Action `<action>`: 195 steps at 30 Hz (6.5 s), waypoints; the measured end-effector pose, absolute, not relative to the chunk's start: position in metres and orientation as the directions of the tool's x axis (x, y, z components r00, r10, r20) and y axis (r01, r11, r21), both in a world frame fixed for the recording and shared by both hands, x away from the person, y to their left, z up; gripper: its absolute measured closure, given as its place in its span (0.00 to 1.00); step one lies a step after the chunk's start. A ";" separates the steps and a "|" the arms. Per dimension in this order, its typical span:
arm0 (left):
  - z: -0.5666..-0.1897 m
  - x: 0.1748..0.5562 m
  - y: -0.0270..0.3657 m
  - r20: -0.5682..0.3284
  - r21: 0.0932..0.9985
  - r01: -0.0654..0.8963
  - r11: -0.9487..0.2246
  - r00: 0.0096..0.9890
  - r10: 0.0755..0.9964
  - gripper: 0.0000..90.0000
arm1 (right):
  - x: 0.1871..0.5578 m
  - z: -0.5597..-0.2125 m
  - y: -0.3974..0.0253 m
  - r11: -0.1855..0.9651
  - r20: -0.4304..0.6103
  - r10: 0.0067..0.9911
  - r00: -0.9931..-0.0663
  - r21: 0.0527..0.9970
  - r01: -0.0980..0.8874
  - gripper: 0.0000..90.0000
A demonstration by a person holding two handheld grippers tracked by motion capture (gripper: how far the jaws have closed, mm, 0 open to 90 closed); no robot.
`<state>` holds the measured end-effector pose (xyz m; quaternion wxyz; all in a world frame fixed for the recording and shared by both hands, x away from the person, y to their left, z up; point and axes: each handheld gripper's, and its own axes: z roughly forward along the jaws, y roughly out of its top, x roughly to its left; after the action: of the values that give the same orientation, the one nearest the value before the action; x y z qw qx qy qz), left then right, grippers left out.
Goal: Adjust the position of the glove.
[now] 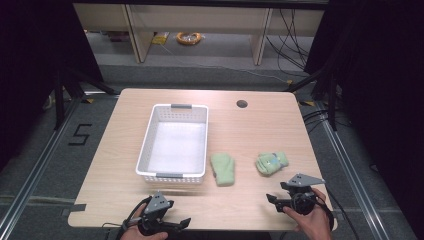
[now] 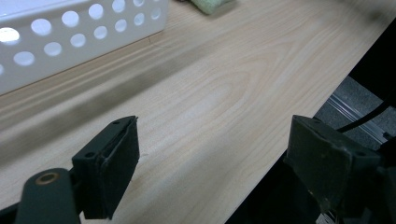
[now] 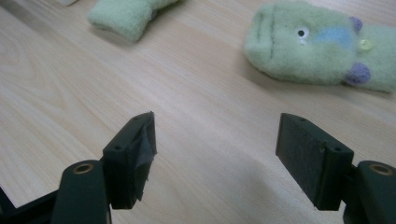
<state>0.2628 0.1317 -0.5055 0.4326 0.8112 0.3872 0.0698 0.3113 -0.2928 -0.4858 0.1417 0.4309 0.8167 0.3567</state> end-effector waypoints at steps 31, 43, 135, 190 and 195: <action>-0.506 0.264 0.132 -0.219 0.750 0.569 -0.338 0.696 0.684 0.18 | 0.317 -0.476 -0.274 0.401 0.045 0.782 -0.622 0.727 0.557 0.41; -0.506 0.265 0.133 -0.210 0.748 0.570 -0.341 0.690 0.693 0.18 | 0.331 -0.468 -0.248 0.405 0.051 0.766 -0.641 0.736 0.543 0.41; -0.507 0.264 0.133 -0.241 0.751 0.583 -0.310 0.679 0.694 0.18 | 0.338 -0.465 -0.197 0.650 0.023 0.328 -0.944 0.720 0.243 0.96; -0.502 0.338 0.024 -0.211 0.710 0.534 -0.459 0.783 0.585 0.64 | 0.301 -0.496 -0.234 0.552 0.102 0.631 -0.769 0.637 0.538 0.69; -0.506 0.335 0.024 -0.248 0.695 0.557 -0.455 0.779 0.575 0.77 | 0.305 -0.501 -0.235 0.603 0.074 0.589 -0.805 0.623 0.498 0.84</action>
<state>0.3351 0.0239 -0.5056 0.4031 0.8527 0.3320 0.0113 0.3051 -0.2354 -0.5008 0.0695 0.3045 0.8925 0.3255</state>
